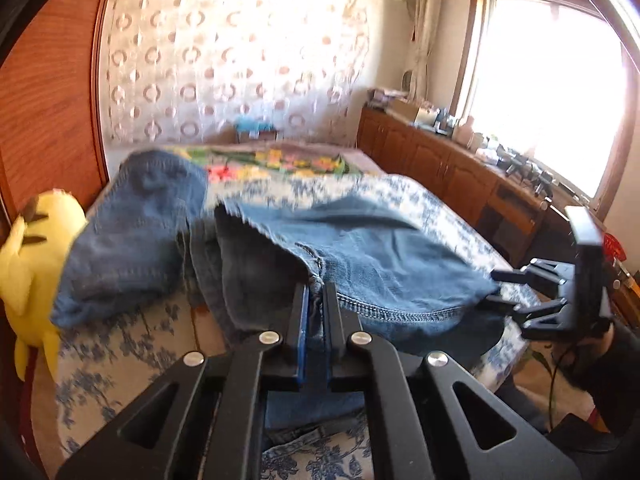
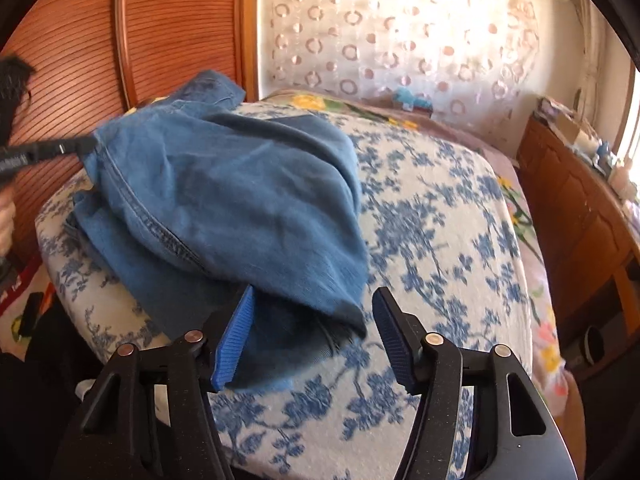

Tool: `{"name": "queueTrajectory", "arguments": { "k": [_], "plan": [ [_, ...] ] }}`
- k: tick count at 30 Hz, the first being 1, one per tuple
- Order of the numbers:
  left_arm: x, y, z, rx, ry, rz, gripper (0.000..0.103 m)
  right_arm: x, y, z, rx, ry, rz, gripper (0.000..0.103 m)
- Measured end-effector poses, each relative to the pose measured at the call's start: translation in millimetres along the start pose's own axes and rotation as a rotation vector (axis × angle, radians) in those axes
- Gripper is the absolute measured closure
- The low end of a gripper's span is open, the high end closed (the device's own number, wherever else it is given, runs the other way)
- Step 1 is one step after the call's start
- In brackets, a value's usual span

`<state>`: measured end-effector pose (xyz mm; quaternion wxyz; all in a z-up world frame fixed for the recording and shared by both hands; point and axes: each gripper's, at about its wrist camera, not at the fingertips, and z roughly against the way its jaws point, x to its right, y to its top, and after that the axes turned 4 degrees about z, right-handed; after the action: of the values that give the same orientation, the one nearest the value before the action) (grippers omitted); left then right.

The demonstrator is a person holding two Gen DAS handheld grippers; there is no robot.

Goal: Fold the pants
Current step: 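Lower the folded leg onto the jeans and open the left gripper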

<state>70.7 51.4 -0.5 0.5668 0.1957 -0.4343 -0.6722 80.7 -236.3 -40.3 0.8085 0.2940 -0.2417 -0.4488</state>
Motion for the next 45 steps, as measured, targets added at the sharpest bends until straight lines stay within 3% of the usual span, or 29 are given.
{"name": "queueTrajectory", "arguments": {
  "k": [4, 6, 8, 11, 21, 27, 42, 45],
  "plan": [
    [-0.3, 10.5, 12.4, 0.039, 0.017, 0.005, 0.101, -10.4, 4.2, -3.6, 0.017, -0.011, 0.071, 0.056],
    [-3.7, 13.5, 16.0, 0.049, 0.029, 0.009, 0.101, -9.8, 3.4, -6.4, 0.009, -0.014, 0.075, 0.069],
    [-7.6, 13.3, 17.9, 0.049, 0.038, 0.011, 0.101, -7.8, 2.8, -4.7, 0.010, -0.012, 0.074, 0.095],
    [-15.0, 4.6, 19.9, 0.040, 0.043, 0.024, 0.101, -2.1, 3.2, 9.0, 0.041, 0.004, 0.068, 0.103],
    [-40.3, -49.4, 28.1, -0.026, 0.048, 0.118, 0.101, -14.1, -0.3, 40.6, 0.050, 0.185, 0.002, 0.103],
    [-33.7, -69.3, 10.4, -0.095, 0.061, 0.104, 0.101, -20.4, -7.9, 32.9, 0.017, 0.142, 0.009, 0.102],
    [-31.6, -65.9, 21.4, -0.078, 0.065, 0.090, 0.097, -8.0, 2.7, 52.4, 0.047, 0.118, 0.006, 0.098],
    [-31.7, -61.9, 26.2, -0.063, 0.074, 0.081, 0.085, -7.1, 7.1, 50.7, 0.053, 0.115, 0.006, 0.093]
  ]
}}
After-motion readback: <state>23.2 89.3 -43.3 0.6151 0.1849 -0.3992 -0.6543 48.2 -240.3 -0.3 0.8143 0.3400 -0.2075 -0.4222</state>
